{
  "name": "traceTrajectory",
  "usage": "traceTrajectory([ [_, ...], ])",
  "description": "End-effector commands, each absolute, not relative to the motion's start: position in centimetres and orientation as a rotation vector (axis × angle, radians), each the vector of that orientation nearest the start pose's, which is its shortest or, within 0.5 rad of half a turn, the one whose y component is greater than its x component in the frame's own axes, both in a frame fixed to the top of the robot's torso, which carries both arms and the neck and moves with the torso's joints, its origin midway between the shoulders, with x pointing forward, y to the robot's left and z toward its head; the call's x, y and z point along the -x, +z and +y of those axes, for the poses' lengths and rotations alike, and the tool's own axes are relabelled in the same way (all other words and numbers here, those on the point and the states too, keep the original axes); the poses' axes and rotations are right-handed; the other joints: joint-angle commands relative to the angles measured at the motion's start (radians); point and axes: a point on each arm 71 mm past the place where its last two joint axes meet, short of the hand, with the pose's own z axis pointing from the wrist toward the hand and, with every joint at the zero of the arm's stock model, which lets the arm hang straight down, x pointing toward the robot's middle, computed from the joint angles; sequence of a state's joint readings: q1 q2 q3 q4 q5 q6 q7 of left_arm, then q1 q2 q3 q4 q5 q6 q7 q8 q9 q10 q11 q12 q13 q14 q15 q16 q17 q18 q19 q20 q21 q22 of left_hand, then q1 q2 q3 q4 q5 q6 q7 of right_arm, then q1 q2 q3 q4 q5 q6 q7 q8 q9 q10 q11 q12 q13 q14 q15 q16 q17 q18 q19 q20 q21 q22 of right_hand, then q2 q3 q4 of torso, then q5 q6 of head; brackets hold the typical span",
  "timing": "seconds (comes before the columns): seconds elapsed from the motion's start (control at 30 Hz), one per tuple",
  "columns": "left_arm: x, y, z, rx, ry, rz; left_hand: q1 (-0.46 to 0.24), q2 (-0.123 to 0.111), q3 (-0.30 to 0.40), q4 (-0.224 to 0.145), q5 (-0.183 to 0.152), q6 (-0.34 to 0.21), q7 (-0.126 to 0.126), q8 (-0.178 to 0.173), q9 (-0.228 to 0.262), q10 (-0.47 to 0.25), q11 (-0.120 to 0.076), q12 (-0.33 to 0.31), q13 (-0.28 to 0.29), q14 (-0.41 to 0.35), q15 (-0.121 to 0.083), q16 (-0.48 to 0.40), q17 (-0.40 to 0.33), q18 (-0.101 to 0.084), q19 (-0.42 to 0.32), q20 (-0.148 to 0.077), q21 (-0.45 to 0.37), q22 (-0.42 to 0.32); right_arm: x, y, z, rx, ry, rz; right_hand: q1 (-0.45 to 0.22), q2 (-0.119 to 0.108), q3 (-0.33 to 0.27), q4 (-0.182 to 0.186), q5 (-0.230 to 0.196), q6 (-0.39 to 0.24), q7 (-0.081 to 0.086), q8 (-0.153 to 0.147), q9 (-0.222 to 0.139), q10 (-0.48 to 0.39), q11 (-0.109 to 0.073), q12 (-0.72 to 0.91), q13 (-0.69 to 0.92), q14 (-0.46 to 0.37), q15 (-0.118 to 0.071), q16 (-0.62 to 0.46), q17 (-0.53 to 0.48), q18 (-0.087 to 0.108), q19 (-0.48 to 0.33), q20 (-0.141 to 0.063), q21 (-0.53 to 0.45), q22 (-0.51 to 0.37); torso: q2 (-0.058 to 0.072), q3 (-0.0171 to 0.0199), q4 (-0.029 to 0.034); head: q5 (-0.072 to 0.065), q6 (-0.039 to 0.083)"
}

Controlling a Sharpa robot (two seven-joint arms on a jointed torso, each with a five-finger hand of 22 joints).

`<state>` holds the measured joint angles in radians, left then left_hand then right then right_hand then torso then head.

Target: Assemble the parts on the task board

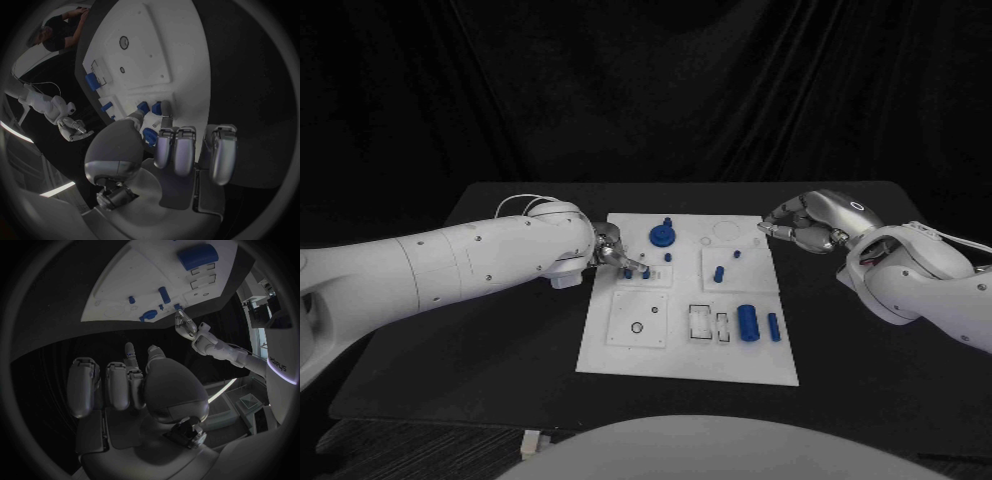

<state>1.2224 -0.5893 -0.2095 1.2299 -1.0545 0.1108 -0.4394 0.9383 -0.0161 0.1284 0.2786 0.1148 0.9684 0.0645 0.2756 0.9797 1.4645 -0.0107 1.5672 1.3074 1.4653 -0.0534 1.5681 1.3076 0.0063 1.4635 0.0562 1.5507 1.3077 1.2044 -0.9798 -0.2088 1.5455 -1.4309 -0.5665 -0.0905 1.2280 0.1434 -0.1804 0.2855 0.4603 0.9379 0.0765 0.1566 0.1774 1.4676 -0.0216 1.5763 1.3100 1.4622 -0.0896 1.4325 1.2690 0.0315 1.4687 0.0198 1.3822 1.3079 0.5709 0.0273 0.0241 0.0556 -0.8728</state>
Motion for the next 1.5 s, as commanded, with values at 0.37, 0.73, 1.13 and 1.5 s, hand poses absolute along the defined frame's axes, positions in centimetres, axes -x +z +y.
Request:
traceTrajectory([
  [0.37,-49.9,-28.5,18.0,0.115,-0.408,2.365,-0.086,0.053,-0.127,0.016,0.158,-0.035,0.005,0.025,0.027,0.106,0.012,0.004,0.263,0.106,0.01,0.003,0.263,0.003,0.083,0.012,-0.015,0.25,-45.6,-22.5,-26.7,0.046,0.526,1.608,0.012,0.001,-0.001,-0.006,0.003,0.003,0.003,-0.005,-0.001,0.103,0.006,-0.005,0.261,0.057,0.006,-0.003,-0.001,0.016,0.038,0.006,-0.006,0.2,0.0,0.0,0.0003,0.006,0.0],
  [0.73,-50.1,-28.0,18.0,0.13,-0.489,2.279,-0.197,0.149,-0.255,0.015,-0.004,-0.041,0.006,0.05,0.046,0.106,0.014,0.004,0.263,0.106,0.012,0.003,0.263,0.004,0.081,0.014,-0.017,0.249,-45.6,-22.6,-26.8,0.046,0.525,1.608,0.013,0.001,-0.001,-0.005,0.004,0.003,0.003,-0.005,-0.001,0.103,0.007,-0.005,0.261,0.058,0.006,-0.003,0.0,0.016,0.038,0.006,-0.006,0.2,0.0,-0.0003,0.0005,0.004,0.0],
  [1.13,-49.9,-27.5,18.4,0.151,-0.529,2.216,-0.074,0.214,-0.306,0.007,0.207,-0.049,0.003,0.066,0.056,0.106,0.011,0.004,0.263,0.106,0.01,0.003,0.263,0.004,0.08,0.013,-0.017,0.249,-45.6,-22.6,-26.8,0.046,0.524,1.609,0.013,0.002,-0.001,-0.004,0.003,0.003,0.003,-0.005,-0.001,0.103,0.007,-0.005,0.261,0.057,0.007,-0.004,-0.001,0.016,0.038,0.006,-0.006,0.2,0.0,0.0002,-0.0001,0.003,0.0],
  [1.5,-49.6,-27.1,19.2,0.179,-0.497,2.211,0.03,0.183,-0.312,0.007,0.3,-0.045,-0.005,0.086,0.067,0.106,0.005,0.004,0.263,0.106,0.005,0.003,0.263,0.003,0.084,0.009,-0.011,0.251,-45.6,-22.6,-26.8,0.046,0.525,1.608,0.013,0.002,-0.001,-0.004,0.003,0.003,0.003,-0.005,-0.001,0.103,0.007,-0.005,0.261,0.057,0.007,-0.004,-0.001,0.016,0.038,0.006,-0.006,0.2,0.0,0.0,0.0002,0.006,0.0],
])
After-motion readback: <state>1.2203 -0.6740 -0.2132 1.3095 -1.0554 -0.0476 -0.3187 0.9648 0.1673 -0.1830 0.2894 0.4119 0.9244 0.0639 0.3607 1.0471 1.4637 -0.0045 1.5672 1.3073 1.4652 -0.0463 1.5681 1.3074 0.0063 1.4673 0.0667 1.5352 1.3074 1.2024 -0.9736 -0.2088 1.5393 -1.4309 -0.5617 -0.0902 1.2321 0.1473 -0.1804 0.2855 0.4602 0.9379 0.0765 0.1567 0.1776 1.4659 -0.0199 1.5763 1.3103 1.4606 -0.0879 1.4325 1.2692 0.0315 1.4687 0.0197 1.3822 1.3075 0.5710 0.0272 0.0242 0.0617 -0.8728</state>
